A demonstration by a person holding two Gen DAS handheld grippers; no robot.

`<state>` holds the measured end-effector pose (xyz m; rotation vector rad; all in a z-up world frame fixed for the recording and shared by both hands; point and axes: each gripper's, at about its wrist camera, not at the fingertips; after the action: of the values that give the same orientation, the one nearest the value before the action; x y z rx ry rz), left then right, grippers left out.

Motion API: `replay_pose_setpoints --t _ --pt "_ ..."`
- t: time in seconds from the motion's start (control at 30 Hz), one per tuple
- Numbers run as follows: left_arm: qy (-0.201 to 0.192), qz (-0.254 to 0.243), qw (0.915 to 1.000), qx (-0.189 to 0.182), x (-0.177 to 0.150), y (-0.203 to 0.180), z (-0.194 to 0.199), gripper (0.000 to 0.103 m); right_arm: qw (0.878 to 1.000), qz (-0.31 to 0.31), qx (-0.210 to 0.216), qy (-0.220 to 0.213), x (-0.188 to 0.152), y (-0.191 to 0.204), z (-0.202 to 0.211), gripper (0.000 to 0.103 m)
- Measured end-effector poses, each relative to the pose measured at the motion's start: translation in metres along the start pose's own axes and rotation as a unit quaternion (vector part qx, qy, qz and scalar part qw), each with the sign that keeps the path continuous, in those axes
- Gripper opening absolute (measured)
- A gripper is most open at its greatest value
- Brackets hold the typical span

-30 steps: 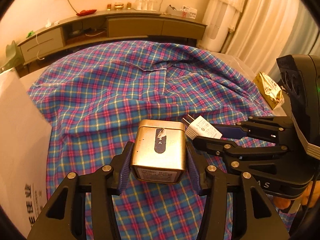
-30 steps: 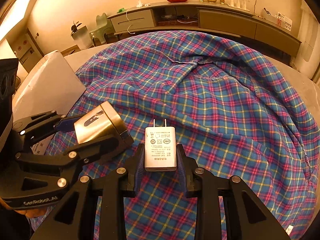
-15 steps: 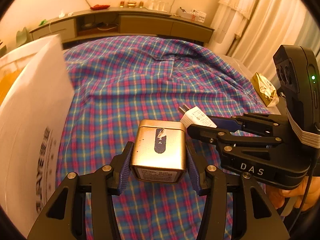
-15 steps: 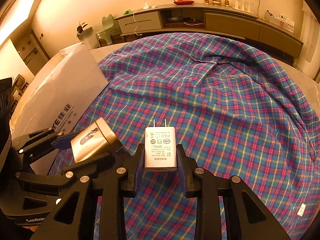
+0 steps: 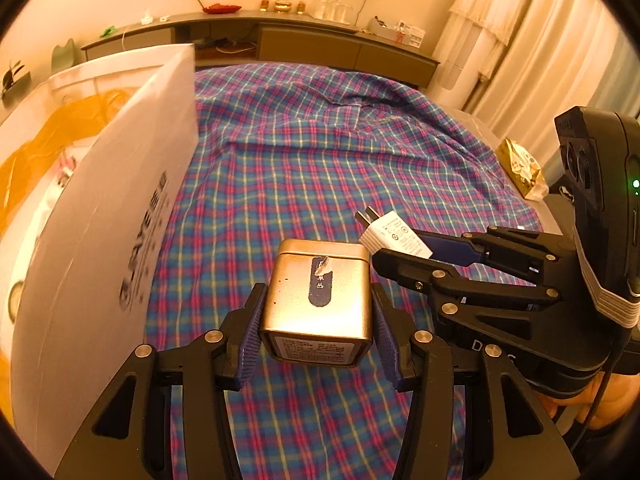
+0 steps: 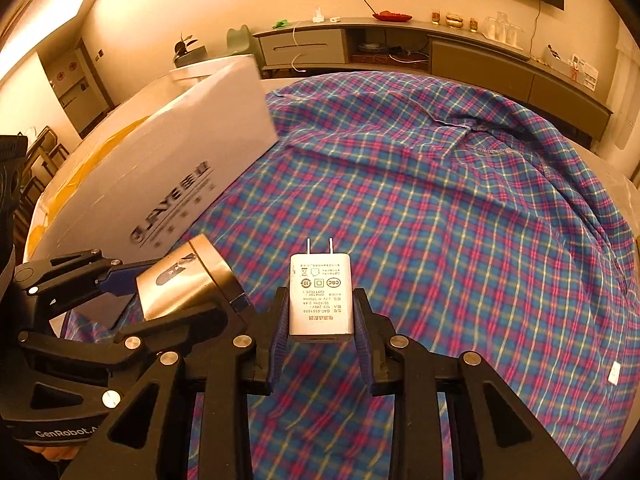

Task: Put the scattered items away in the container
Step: 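Lift the gold tin and charger and carry them over the white box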

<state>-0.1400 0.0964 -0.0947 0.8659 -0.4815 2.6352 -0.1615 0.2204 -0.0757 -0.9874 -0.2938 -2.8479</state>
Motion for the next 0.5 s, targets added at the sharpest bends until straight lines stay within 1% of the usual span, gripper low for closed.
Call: replay_pose_setpoints --t 0.23,0.5 --pt "0.004 -0.001 1.0 0.005 -0.024 -0.001 0.023 0.052 1.0 -0.007 0.013 -0.008 -0.02 0.015 0.018 0.032" --pt "0.008 0.007 0.9999 0.005 -0.048 0.004 0.044 0.052 1.0 -0.019 0.021 -0.006 -0.044 0.031 0.029 0.032"
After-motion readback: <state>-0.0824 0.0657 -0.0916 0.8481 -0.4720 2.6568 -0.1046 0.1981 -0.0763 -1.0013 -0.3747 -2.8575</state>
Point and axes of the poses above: each gripper's, at about its wrist camera, not at the fingertips, and z roughly against the way its jaws point, y to its left, x to its top, and after that the axes turned 4 degrees about -y, right-handed
